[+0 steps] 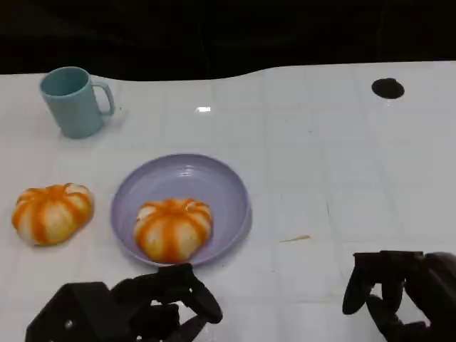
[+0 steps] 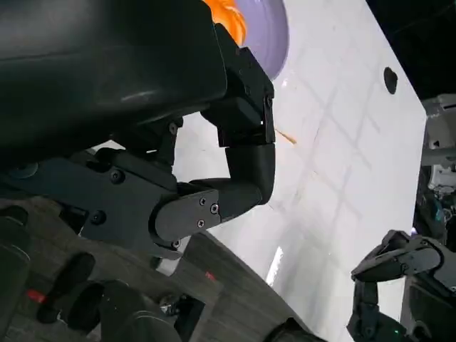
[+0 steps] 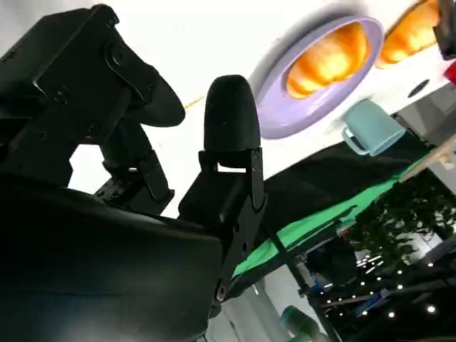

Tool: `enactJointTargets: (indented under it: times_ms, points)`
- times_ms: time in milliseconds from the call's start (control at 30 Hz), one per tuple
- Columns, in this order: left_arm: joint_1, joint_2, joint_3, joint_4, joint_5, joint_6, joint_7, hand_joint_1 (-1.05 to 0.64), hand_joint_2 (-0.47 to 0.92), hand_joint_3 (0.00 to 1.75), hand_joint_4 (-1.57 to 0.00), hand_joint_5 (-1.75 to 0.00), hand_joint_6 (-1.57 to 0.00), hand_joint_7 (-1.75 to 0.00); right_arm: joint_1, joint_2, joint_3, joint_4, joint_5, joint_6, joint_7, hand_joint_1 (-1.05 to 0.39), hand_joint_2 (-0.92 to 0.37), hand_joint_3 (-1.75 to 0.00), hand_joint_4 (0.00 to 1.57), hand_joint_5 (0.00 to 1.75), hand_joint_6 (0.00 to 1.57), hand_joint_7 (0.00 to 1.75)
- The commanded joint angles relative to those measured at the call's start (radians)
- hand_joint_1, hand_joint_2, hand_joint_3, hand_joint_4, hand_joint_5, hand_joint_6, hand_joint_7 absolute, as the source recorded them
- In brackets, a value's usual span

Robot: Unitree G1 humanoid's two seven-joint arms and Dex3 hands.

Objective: Grasp the bread from the table and place it into the plate.

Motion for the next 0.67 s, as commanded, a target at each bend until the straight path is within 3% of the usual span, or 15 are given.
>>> enactJointTargets:
  times_ms: [33, 667]
  points:
    - [0.018, 0.019, 0.01, -0.006, 0.003, -0.023, -0.006, -0.32, 0.9, 0.57, -0.64, -1.75, -0.58, -1.47, 0.007, 0.006, -0.005, 0.011, -0.034, 0.021, -0.029, 0.08, -0.19, -1.48, 0.91, 1.73, 0.87, 1.37]
    - [0.023, 0.024, 0.023, 0.006, -0.016, -0.043, -0.011, -0.31, 0.89, 0.6, -0.64, -1.75, -0.58, -1.46, 0.003, 0.014, 0.015, -0.011, -0.092, 0.107, -0.031, 0.08, -0.25, -1.34, 0.91, 1.73, 0.9, 1.28]
